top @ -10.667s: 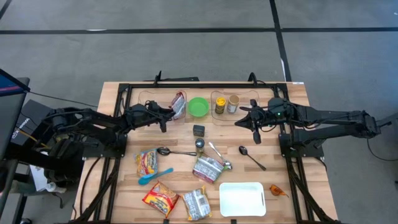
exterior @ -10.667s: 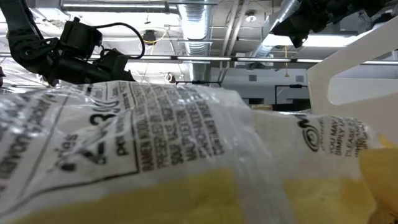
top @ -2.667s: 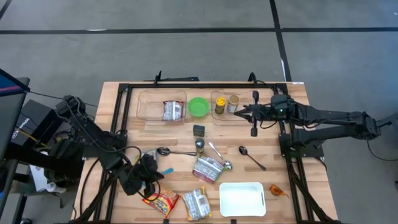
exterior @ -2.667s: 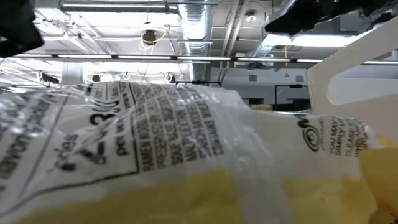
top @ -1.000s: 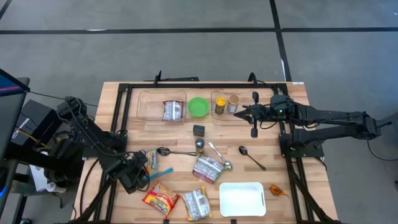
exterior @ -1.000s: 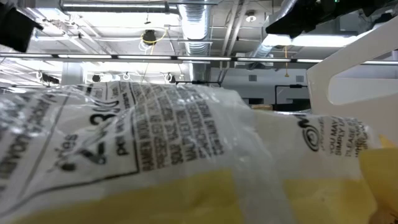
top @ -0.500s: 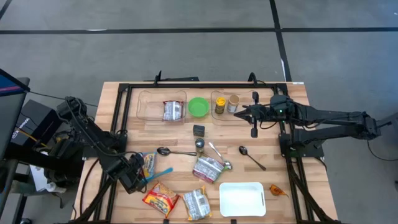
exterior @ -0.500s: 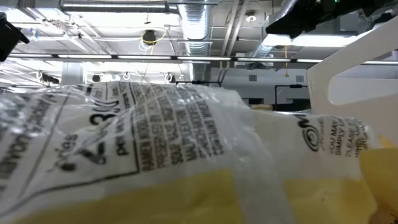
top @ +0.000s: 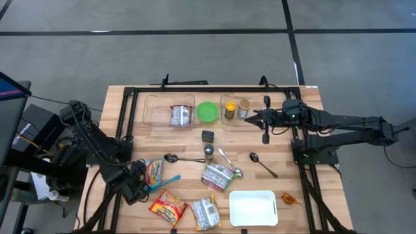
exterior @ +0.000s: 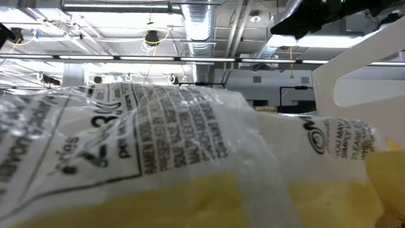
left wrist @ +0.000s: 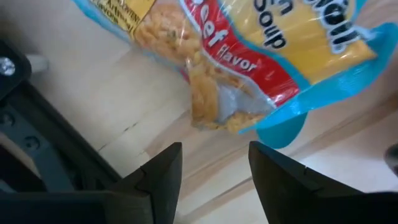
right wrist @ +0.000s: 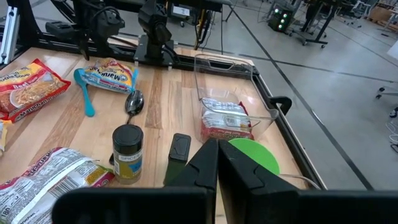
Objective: Pick & Place Food Item
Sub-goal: Put the blue noodle pack in the left transparent bin
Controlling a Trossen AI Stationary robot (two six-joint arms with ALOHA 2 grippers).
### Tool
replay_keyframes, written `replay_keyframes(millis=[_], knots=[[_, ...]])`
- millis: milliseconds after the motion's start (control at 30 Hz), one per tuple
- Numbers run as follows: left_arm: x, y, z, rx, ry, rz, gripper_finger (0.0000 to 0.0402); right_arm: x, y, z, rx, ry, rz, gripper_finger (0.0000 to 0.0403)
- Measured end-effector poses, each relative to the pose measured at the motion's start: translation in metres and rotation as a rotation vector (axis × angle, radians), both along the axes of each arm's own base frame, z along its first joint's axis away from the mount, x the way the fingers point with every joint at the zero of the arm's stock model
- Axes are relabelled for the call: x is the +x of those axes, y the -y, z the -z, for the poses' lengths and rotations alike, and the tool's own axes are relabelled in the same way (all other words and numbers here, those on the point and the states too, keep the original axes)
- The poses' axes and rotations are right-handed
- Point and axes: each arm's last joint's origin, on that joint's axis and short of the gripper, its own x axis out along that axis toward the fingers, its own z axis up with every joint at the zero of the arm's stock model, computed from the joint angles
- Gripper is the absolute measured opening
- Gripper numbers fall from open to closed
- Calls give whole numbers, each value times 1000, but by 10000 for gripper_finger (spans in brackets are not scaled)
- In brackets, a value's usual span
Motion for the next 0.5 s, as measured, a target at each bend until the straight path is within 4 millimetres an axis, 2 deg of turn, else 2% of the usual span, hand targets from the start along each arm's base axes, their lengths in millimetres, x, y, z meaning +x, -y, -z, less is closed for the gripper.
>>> replay_keyframes(millis=[200, 500], knots=[[-4, 2, 2, 25, 42, -14, 184, 0, 0, 0, 0, 0, 0, 5], [-8, -1, 29, -45, 79, -32, 181, 0, 0, 0, 0, 0, 0, 5]])
